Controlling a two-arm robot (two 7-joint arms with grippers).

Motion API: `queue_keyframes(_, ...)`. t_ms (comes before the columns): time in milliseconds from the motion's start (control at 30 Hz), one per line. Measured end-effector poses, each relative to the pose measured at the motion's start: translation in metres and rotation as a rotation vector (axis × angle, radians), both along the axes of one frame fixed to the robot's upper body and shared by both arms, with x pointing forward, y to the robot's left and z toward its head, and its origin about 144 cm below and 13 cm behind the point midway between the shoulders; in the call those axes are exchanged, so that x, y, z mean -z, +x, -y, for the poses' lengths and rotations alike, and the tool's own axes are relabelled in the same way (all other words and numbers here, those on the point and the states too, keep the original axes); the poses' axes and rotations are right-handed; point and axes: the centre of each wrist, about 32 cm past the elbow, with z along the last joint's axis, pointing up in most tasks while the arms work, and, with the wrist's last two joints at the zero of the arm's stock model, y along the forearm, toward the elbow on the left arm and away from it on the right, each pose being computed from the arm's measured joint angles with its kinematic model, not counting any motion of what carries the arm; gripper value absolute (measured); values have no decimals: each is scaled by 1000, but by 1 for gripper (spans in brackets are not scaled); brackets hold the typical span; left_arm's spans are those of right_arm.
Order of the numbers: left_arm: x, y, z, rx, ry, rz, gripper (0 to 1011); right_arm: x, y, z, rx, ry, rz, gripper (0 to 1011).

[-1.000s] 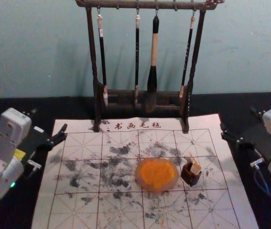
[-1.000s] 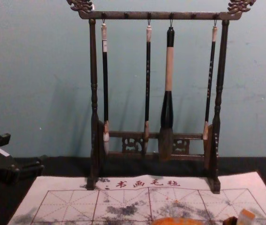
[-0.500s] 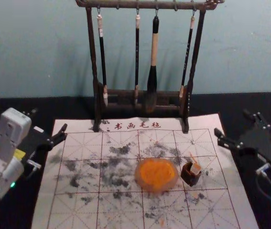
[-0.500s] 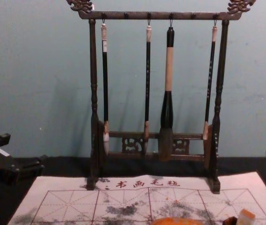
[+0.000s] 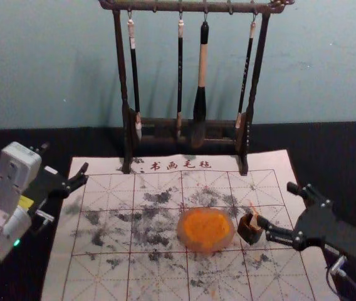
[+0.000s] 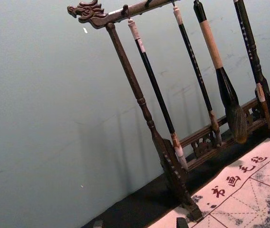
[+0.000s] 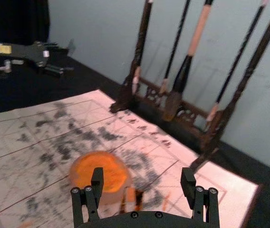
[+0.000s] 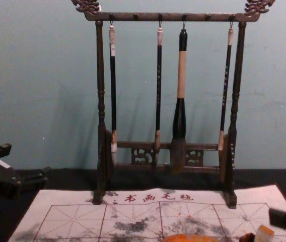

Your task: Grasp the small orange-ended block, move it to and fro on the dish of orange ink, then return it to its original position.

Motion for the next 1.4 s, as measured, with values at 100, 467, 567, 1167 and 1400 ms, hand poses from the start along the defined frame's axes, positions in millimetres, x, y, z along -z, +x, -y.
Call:
queue_keyframes(100, 0, 0, 0, 0, 0, 0, 1001, 3, 0, -1, -14, 0, -22, 1002)
queue_keyframes(467, 0, 0, 0, 0, 0, 0, 1001, 15, 8, -6, -13, -11, -94, 1002)
queue_keyframes(567, 0, 0, 0, 0, 0, 0, 1001, 18, 11, -6, -11, -12, -109, 1002)
queue_keyframes(1167, 0, 0, 0, 0, 0, 0, 1001, 27, 23, -9, 0, -8, -149, 1002)
queue_keyframes(1400, 0, 0, 0, 0, 0, 0, 1001, 28, 25, -8, 2, -4, -155, 1002)
